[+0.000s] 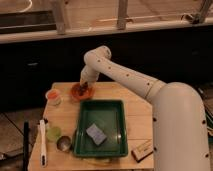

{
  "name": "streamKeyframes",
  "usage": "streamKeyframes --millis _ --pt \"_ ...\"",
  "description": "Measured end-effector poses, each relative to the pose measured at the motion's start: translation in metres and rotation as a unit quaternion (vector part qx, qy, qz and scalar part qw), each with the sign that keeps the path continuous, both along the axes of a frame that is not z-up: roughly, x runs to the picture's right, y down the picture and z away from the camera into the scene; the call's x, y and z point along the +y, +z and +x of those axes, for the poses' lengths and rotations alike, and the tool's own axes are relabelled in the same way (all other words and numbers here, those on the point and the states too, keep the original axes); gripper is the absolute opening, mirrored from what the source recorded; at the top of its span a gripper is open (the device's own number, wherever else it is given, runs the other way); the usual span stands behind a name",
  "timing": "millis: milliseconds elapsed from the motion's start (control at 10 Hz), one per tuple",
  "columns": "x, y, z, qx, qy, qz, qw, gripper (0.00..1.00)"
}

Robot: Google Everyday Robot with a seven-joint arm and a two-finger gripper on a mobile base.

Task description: Place grapes in red bowl

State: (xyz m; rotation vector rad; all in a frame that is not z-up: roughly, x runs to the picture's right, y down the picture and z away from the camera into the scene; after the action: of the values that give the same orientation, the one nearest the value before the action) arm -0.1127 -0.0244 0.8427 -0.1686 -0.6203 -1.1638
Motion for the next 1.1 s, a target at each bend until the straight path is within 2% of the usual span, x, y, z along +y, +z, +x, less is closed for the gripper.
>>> streamKeyframes --millis 500,600,700,1100 --pt "-0.001 0.007 -0.003 -0.008 0.008 -0.002 0.9999 0.00" --pt "-0.002 0.009 -0.004 -0.007 0.008 -0.005 0.9999 0.03" --pt "-0.002 0.010 -0.006 -0.007 0.008 -0.007 0.9999 0.09" --pt "-0.002 0.016 -0.010 -0.008 0.006 -0.018 0.9998 0.54"
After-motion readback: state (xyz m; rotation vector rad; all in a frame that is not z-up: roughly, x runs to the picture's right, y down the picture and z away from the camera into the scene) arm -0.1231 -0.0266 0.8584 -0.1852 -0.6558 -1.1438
